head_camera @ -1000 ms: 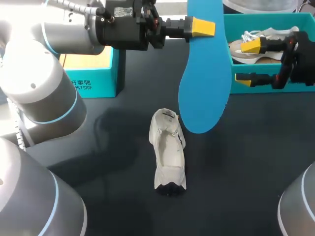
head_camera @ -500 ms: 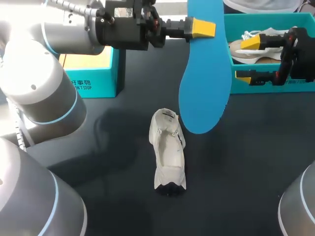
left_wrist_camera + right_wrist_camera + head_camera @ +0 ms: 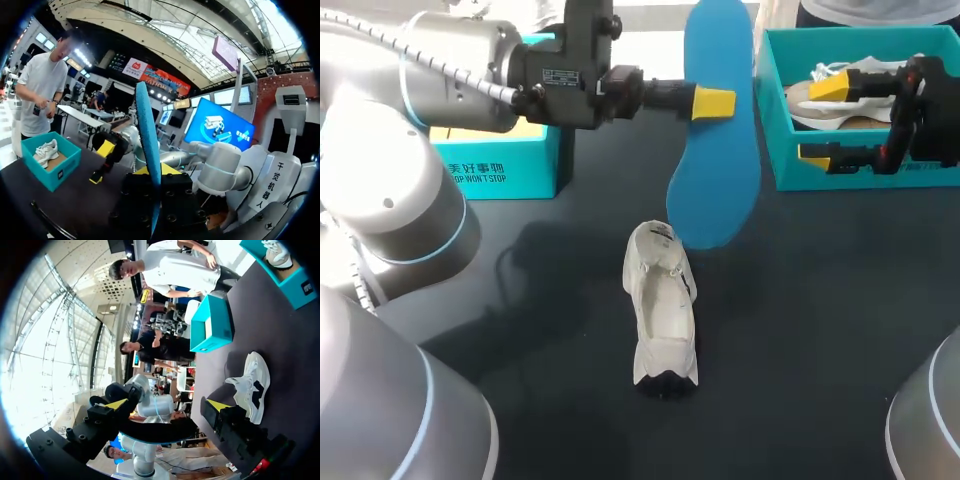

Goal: Take the shoe out of the shoebox, open the shoe tongue, remove and reinsert the insole, then place the shoe into the shoebox

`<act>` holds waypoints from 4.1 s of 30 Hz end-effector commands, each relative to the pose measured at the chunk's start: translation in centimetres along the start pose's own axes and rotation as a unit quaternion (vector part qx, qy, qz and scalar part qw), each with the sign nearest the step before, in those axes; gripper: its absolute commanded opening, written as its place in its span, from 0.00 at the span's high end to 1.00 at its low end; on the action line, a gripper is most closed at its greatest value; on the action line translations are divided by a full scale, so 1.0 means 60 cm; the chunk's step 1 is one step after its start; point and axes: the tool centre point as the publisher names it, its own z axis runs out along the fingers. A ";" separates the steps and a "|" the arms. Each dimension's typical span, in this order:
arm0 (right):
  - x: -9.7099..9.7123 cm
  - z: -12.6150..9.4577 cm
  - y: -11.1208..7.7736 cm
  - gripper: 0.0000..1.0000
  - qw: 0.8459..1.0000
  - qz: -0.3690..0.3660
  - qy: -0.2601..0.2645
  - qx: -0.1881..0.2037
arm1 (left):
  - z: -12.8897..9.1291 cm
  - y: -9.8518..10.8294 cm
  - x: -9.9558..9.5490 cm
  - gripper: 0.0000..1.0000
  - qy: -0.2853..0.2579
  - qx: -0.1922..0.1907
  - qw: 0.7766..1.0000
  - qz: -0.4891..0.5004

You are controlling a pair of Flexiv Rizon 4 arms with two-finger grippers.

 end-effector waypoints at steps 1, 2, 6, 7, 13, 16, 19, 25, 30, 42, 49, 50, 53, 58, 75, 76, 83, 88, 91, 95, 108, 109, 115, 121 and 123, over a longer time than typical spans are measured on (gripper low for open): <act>-0.001 0.003 0.003 0.00 1.000 0.000 0.000 0.001 | -0.004 0.005 0.002 1.00 -0.018 0.001 0.913 0.407; -0.001 0.003 0.003 0.00 1.000 0.000 0.000 0.001 | -0.004 0.005 0.002 1.00 -0.018 0.001 0.913 0.407; -0.001 0.003 0.003 0.00 1.000 0.000 0.000 0.001 | -0.004 0.005 0.002 1.00 -0.018 0.001 0.913 0.407; -0.001 0.003 0.003 0.00 1.000 0.000 0.000 0.001 | -0.004 0.005 0.002 1.00 -0.018 0.001 0.913 0.407; -0.001 0.003 0.003 0.00 1.000 0.000 0.000 0.001 | -0.004 0.005 0.002 1.00 -0.018 0.001 0.913 0.407; -0.001 0.003 0.003 0.00 1.000 0.000 0.000 0.001 | -0.004 0.052 -0.016 1.00 -0.013 -0.039 0.843 0.536; -0.001 0.003 0.003 0.00 1.000 0.000 0.000 0.001 | -0.008 0.087 -0.041 1.00 -0.021 -0.078 0.752 0.654; -0.001 0.003 0.003 0.00 1.000 0.000 0.000 0.001 | -0.009 0.104 -0.073 1.00 -0.035 -0.099 0.542 0.834; -0.001 0.003 0.003 0.00 1.000 0.000 0.000 0.001 | -0.006 0.108 -0.082 1.00 -0.031 -0.115 0.464 0.878; -0.001 0.003 0.003 0.00 1.000 0.000 0.000 0.001 | -0.010 0.096 -0.084 1.00 -0.082 -0.120 0.475 0.868; -0.001 0.003 0.003 0.00 1.000 0.000 0.000 0.001 | -0.010 0.098 -0.087 1.00 -0.095 -0.117 0.508 0.848; -0.001 0.003 0.003 0.00 1.000 0.000 0.000 0.001 | -0.010 0.098 -0.087 1.00 -0.095 -0.117 0.508 0.848; -0.001 0.003 0.003 0.00 1.000 0.000 0.000 0.001 | -0.010 0.098 -0.087 1.00 -0.095 -0.117 0.508 0.848; -0.001 0.003 0.003 0.00 1.000 0.000 0.000 0.001 | -0.010 0.098 -0.087 1.00 -0.095 -0.117 0.508 0.848; 0.003 0.011 0.000 0.00 1.000 0.002 -0.010 0.018 | 0.027 0.118 -0.144 1.00 -0.103 -0.069 0.551 0.825; 0.004 0.015 -0.001 0.00 1.000 0.002 -0.013 0.025 | 0.033 0.117 -0.148 1.00 -0.097 -0.072 0.545 0.830; 0.009 0.038 -0.009 0.00 0.999 0.009 -0.013 0.038 | 0.077 0.098 -0.162 1.00 -0.057 -0.073 0.501 0.861; 0.010 0.051 -0.010 0.00 0.999 0.007 -0.006 0.036 | 0.108 0.091 -0.171 1.00 -0.057 -0.072 0.498 0.862; 0.008 0.057 -0.008 0.00 1.000 0.005 -0.003 0.027 | 0.127 0.092 -0.168 1.00 -0.060 -0.070 0.494 0.864; 0.005 0.066 0.001 0.02 1.000 0.003 0.000 0.023 | 0.143 0.096 -0.162 1.00 -0.060 -0.061 0.496 0.864; -0.004 0.054 0.028 0.56 1.000 0.007 -0.011 0.010 | 0.141 0.117 -0.144 1.00 -0.060 -0.067 0.497 0.863; -0.005 0.054 0.028 0.56 1.000 0.007 -0.011 0.010 | 0.139 0.116 -0.144 1.00 -0.061 -0.067 0.498 0.863; -0.009 0.055 0.021 0.56 1.000 0.015 -0.011 0.023 | 0.134 0.115 -0.145 1.00 -0.062 -0.067 0.494 0.865; -0.012 0.049 0.014 0.80 0.999 0.020 -0.010 0.025 | 0.127 0.116 -0.141 1.00 -0.056 -0.064 0.494 0.865; -0.013 0.047 0.013 1.00 0.999 0.021 -0.012 0.025 | 0.125 0.118 -0.139 1.00 -0.055 -0.063 0.493 0.866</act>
